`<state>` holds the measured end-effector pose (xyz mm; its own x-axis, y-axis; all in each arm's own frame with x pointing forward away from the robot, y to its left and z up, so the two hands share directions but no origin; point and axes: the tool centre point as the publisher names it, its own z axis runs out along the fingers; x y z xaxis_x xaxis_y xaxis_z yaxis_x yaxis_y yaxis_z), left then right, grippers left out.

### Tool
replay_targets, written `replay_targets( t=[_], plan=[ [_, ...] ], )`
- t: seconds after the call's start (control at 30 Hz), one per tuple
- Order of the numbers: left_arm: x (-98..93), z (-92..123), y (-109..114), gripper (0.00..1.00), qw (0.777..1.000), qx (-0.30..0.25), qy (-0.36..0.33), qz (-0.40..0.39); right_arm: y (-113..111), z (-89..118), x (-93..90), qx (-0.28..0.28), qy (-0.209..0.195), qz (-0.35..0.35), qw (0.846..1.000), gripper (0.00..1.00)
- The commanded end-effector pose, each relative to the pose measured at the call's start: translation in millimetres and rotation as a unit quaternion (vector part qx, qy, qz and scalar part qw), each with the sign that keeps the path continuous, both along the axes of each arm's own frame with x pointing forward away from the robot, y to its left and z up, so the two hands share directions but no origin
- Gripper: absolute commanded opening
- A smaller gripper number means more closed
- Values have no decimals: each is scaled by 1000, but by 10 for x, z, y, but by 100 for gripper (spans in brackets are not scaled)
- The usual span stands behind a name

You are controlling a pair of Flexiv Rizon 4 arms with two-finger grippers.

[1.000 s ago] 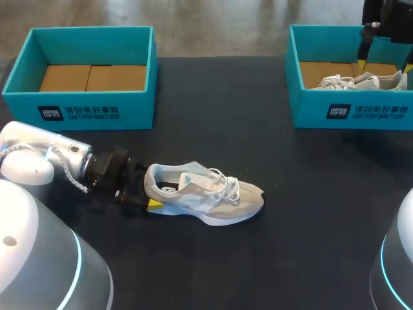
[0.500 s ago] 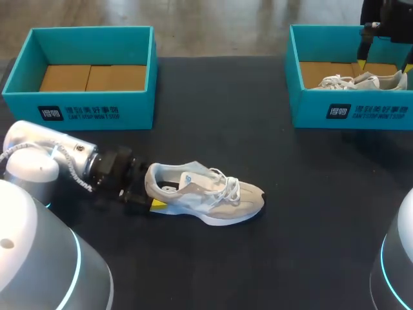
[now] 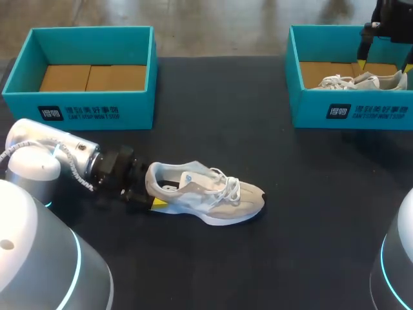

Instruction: Take the shoe out of the shoebox, open the shoe tongue, remove and reinsert the insole, then place the shoe into the shoebox

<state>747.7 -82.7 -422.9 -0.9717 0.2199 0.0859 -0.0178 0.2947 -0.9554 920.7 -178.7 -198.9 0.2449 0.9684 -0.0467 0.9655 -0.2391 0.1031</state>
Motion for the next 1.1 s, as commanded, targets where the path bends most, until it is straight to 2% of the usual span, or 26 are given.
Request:
replay_targets(
  t=[0.03, 0.73, 0.87, 1.1],
  plan=[
    [-10, -15, 11, 0, 1000, 0, -1, 2, 1, 0, -4, 0, 0, 0, 1000, 100],
    [-14, -22, 21, 0, 1000, 2, 1, 2, 1, 0, -4, 0, 0, 0, 1000, 100],
    [-14, -22, 21, 0, 1000, 2, 1, 2, 129, 85, 14, 20, 3, -23, 1000, 100],
    [-14, -22, 21, 0, 1000, 2, 1, 2, 507, 298, -75, 21, -10, -16, 1000, 100]
  ],
)
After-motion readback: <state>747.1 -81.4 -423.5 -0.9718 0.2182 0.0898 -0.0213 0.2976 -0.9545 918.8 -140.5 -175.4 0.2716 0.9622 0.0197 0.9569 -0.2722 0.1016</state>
